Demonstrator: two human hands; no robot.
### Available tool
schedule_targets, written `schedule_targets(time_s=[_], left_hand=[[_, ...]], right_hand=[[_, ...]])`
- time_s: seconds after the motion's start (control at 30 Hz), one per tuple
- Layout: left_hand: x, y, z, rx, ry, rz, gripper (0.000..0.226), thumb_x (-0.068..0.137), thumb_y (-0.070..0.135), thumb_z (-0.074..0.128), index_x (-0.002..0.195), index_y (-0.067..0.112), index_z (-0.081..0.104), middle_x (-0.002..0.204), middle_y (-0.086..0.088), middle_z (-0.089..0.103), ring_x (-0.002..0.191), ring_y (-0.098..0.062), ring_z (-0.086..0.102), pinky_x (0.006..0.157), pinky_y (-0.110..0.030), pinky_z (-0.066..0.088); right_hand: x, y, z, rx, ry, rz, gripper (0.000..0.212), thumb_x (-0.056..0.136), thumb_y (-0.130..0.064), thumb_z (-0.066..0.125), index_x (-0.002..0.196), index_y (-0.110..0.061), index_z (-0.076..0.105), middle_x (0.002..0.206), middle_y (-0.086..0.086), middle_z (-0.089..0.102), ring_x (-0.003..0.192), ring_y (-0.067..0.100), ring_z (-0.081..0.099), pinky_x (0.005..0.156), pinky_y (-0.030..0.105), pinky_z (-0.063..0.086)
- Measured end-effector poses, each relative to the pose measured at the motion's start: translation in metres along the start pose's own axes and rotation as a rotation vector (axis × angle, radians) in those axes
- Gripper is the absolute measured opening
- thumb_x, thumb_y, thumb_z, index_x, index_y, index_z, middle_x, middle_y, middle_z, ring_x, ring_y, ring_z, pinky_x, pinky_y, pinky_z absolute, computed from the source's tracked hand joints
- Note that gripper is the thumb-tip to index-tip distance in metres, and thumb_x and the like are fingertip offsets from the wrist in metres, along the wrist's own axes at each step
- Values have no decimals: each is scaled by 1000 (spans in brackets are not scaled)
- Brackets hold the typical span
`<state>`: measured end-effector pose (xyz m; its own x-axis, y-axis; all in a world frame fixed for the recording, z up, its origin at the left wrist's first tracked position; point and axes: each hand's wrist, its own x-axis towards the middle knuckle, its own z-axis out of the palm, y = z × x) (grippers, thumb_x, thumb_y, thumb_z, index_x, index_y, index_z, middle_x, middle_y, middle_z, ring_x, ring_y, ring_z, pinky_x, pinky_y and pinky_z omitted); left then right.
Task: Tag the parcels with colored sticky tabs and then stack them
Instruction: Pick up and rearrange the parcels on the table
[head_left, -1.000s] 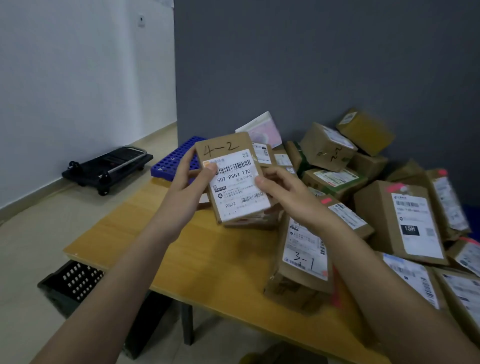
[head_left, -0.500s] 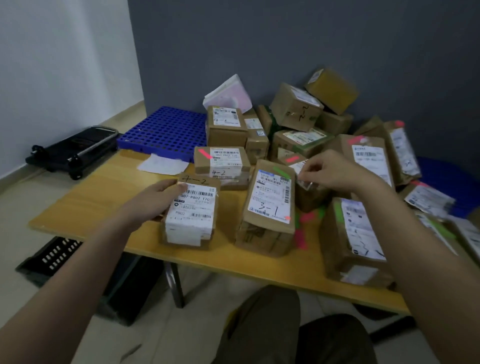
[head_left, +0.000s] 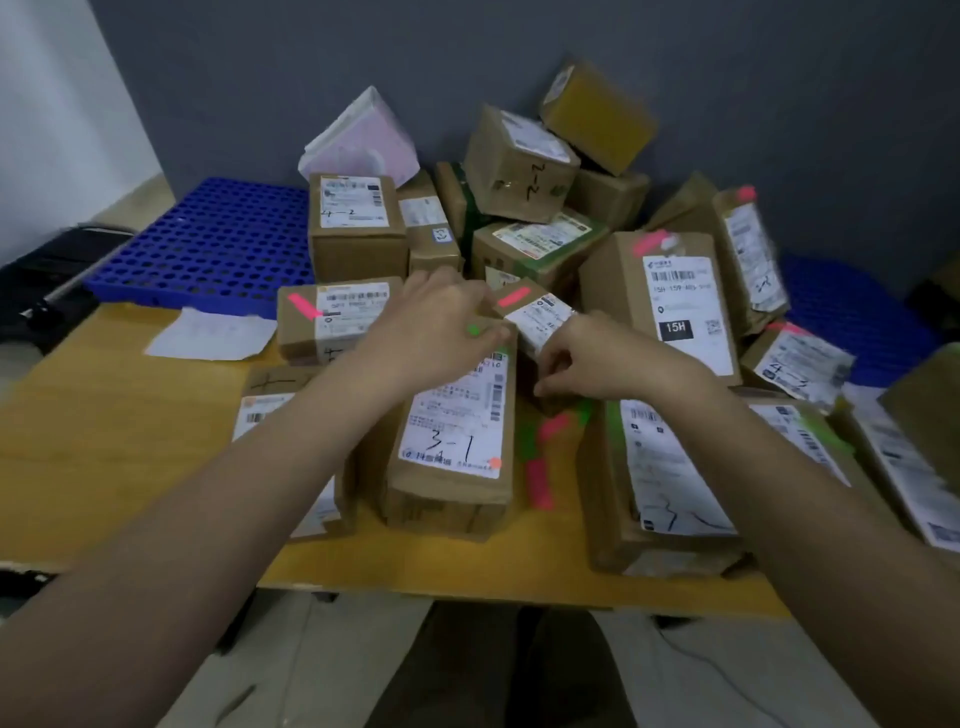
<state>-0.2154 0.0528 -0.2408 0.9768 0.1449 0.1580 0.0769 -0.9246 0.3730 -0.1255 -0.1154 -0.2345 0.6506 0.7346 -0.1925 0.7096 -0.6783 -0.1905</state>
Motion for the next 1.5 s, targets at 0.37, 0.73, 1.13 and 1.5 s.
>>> schedule_targets(time_s=[0.37,0.73,1.13,1.5], left_hand=[[11,1,-11,-104,-166,-215,35,93,21,50,127,16,55,131,-17,48,127,-36,35,104,-44,30],[2,24,-35,-93,-255,-271,43,95,22,47,137,15,44,143,-10,35,132,-30,27,108,-46,26],[18,-15,-29,-151,-320,-25,39,92,21,49,130,17,54,134,-9,47,125,-32,39,101,-48,37],[9,-53,-11,111,-574,433,59,81,57,50,133,30,50,143,-18,40,131,-33,24,100,-60,34]], right_hand=[[-21,-28,5,336,-367,200,25,95,-7,46,71,-9,53,75,8,54,74,26,54,62,29,40],[-11,-46,33,519,-266,596,28,96,-7,42,122,-4,50,128,18,52,113,33,55,95,41,47],[3,-49,55,401,-193,791,35,100,-2,37,134,-5,39,130,14,52,111,26,58,92,32,47],[3,-61,65,540,-4,952,28,95,-1,44,122,-7,50,122,13,58,112,27,56,97,36,46]])
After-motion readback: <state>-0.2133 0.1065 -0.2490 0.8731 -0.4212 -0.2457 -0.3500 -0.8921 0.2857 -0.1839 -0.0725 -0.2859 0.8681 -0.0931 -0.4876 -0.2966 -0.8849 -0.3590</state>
